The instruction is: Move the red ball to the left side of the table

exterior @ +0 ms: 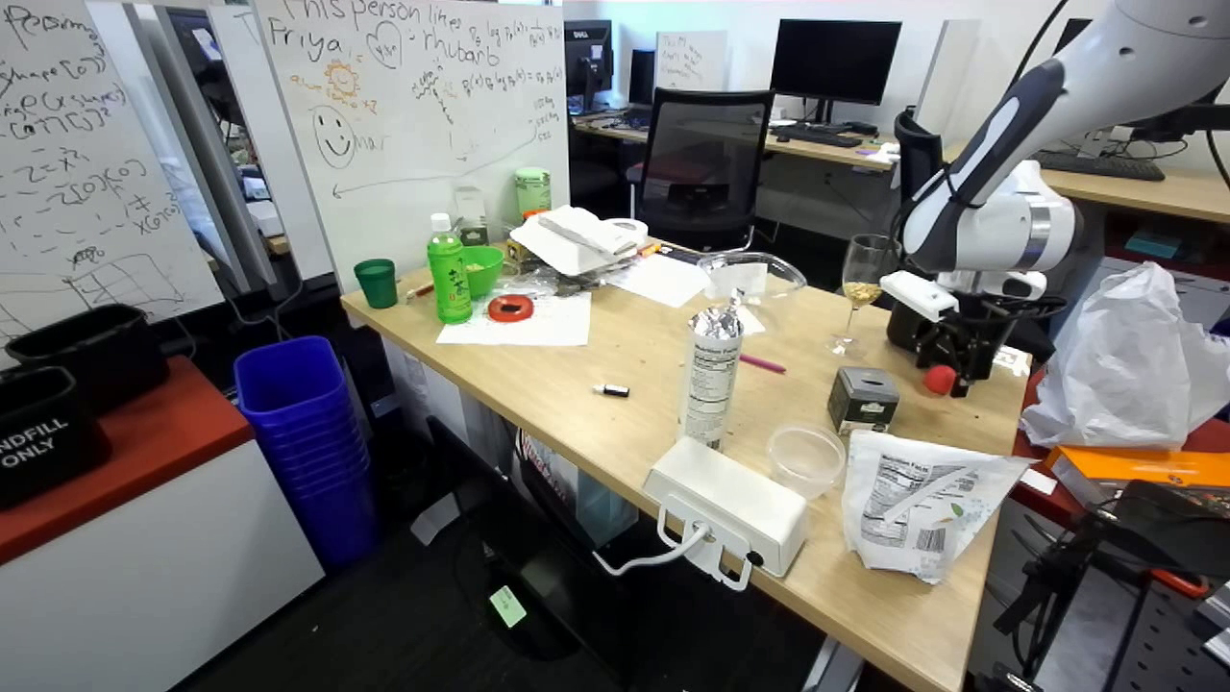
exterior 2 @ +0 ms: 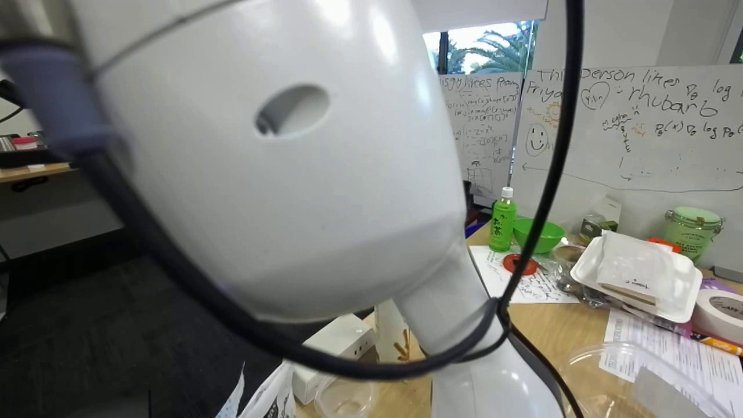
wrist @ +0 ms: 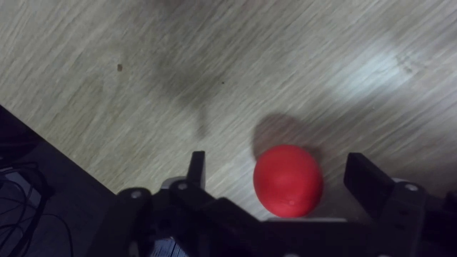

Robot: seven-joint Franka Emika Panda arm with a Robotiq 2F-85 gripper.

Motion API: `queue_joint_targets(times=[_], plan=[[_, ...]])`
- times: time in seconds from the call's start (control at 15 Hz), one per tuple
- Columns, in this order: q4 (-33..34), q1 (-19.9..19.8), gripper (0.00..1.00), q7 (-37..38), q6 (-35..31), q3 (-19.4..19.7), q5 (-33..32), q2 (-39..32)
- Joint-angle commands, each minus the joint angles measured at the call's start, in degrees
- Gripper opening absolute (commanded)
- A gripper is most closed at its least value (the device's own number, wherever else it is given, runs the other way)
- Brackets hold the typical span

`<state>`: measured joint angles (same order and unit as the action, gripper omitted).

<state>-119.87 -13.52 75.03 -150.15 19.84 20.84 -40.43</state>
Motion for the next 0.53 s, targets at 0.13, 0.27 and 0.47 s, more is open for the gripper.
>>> queue_joint_targets(times=[0.13, 0.27, 0.47], plan=[[1.5, -2.4, 0.59, 0.1, -1.6, -2.0, 3.3, -1.1], [1.8, -2.7, 0.45, 0.3, -1.7, -1.9, 3.9, -1.1], [1.8, -3.1, 0.25, 0.0, -2.2, -2.0, 4.6, -0.9]])
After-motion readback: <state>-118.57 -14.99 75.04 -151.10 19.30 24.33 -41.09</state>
